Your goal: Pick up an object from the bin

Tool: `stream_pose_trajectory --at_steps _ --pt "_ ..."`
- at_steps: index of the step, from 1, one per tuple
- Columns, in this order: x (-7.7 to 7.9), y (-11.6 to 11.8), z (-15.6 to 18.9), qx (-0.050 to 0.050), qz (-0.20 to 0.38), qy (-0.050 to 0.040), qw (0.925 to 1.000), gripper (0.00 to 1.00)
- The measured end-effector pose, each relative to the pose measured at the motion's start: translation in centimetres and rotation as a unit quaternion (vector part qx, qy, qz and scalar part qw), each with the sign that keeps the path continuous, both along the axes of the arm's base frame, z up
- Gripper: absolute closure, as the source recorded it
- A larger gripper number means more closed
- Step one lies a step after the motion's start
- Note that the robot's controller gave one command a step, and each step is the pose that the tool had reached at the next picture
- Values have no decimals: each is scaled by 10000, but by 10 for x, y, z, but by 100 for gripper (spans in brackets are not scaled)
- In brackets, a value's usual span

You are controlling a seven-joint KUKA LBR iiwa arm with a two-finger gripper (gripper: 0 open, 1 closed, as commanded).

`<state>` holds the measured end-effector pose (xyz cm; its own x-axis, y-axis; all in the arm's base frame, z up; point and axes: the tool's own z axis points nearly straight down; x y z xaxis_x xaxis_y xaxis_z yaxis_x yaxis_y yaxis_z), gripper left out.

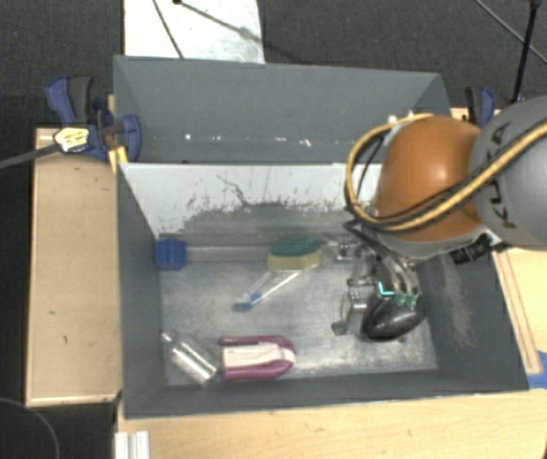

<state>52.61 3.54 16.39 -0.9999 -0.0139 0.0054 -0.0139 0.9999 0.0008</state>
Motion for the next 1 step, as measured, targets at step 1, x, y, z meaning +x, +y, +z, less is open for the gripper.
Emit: stream_pose_trajectory --at_steps 1 --pt "31 -74 -98 -12 335 -5 9994 0"
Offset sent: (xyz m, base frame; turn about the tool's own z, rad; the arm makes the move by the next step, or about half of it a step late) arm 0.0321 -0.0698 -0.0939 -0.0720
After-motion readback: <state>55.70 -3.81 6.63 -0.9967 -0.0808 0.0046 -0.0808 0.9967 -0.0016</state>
